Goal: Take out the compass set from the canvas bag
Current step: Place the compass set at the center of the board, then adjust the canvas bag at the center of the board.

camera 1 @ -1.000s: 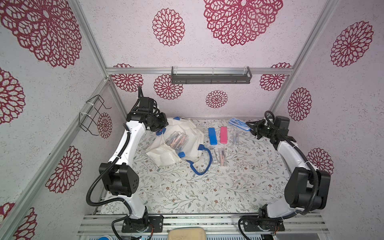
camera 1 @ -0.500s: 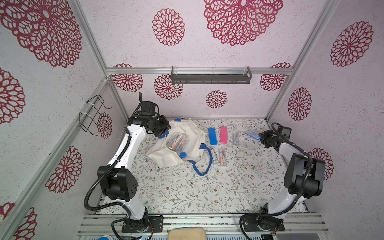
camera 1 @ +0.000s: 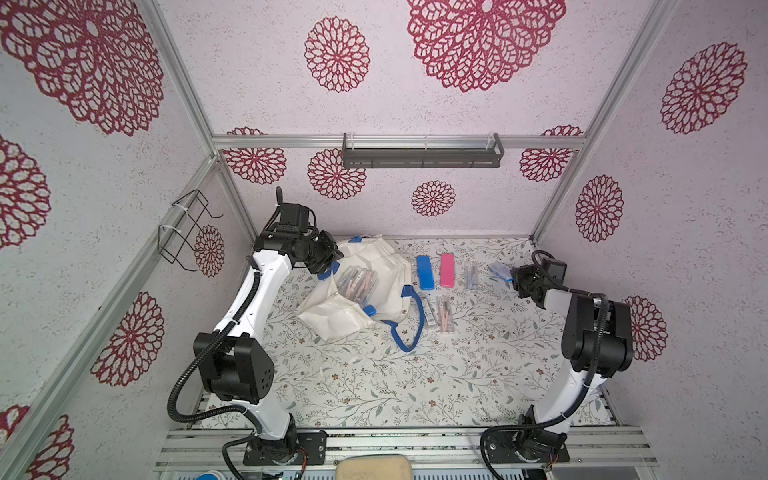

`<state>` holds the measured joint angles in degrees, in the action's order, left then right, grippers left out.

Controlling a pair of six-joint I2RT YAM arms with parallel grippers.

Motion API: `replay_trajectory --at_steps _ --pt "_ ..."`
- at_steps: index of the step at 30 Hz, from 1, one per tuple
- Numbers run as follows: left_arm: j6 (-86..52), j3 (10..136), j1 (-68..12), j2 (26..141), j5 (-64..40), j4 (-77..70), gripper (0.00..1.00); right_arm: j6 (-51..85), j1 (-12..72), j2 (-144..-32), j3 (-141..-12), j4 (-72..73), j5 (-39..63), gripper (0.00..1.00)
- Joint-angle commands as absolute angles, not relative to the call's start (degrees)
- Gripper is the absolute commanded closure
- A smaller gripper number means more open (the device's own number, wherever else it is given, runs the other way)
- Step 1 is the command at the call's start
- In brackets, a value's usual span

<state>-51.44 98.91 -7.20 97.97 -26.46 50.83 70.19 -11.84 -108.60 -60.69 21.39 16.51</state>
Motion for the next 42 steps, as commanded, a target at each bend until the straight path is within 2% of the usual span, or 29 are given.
replay_trajectory --at_steps 1,6,11,16,19,24,28,34,39,42 --pt "-51.55 100.99 -7.03 98.01 -30.05 48.23 1.00 74.32 -10.06 -109.91 -57.91 27.67 14.39 0.83" --pt "-50.24 100.93 -7.03 97.73 -30.88 48.69 1.00 77.01 -8.53 -109.90 -54.17 29.21 12.76 0.72" --pt "-48.90 100.97 -7.03 97.50 -31.62 49.04 1.00 77.69 -8.28 -108.77 -50.93 28.29 12.30 0.55" --pt "-47.74 101.00 -7.03 97.38 -31.64 49.43 1.00 76.43 -8.35 -105.37 -48.20 25.24 11.67 0.43" --pt "-46.31 101.14 -7.03 97.11 -31.77 49.52 1.00 74.07 -8.32 -101.92 -48.03 21.24 10.82 0.40" --pt "-42.66 102.19 -7.03 97.29 -31.96 51.20 1.00 67.63 -7.28 -95.62 -51.49 9.90 9.64 0.41" --pt "-39.58 102.93 -7.51 97.42 -32.80 51.81 1.00 61.43 -3.48 -90.98 -57.04 0.71 9.49 0.46" --pt "-33.59 105.42 -9.46 98.41 -32.66 53.28 1.00 54.84 12.48 -89.36 -70.83 -11.94 9.84 0.56" --pt "-30.75 107.52 -11.47 100.11 -29.48 56.16 1.00 52.42 28.32 -92.58 -80.95 -17.86 9.87 0.68" --pt "-30.57 106.64 -12.42 99.93 -26.36 56.20 1.00 51.21 35.02 -95.04 -84.79 -19.61 10.29 0.71"
